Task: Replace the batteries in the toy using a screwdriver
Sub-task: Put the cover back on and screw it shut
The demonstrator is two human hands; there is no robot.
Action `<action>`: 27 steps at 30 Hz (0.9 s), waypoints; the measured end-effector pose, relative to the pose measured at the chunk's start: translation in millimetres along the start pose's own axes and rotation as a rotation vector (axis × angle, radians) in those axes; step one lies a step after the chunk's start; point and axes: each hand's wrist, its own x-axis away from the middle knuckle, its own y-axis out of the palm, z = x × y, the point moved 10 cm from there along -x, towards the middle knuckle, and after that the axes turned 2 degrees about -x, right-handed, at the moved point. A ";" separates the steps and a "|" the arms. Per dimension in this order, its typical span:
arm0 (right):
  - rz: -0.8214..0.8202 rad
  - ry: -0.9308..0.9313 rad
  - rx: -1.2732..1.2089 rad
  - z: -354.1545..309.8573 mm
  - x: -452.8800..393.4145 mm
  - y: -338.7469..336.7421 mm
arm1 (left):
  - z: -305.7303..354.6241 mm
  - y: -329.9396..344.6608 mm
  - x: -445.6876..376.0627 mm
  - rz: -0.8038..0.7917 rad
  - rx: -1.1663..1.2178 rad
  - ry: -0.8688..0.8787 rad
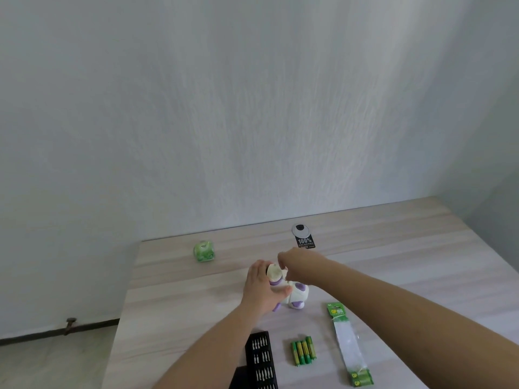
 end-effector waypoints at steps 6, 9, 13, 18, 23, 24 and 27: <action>-0.032 0.019 0.142 -3.4 -2.1 2.3 | 0.8 -1.2 2.7 0.012 0.004 -0.016; 0.055 0.032 0.166 -6.7 -5.4 -6.4 | -0.8 -0.9 2.8 0.011 0.007 -0.010; 0.106 0.064 0.140 -6.4 -5.3 -11.2 | 1.0 -1.8 2.6 0.016 -0.001 0.000; 0.029 0.099 -0.005 3.3 -0.7 -4.8 | 7.3 -5.1 4.5 0.019 -0.002 0.046; -0.063 0.044 0.052 -3.6 2.4 1.4 | 4.6 -6.0 4.3 0.014 0.023 -0.002; -0.055 0.044 0.068 -4.7 2.6 1.4 | 3.5 -4.6 4.3 0.000 0.019 -0.015; 0.062 0.080 0.058 -1.1 2.4 -7.3 | 5.4 -4.3 4.7 -0.019 0.009 -0.021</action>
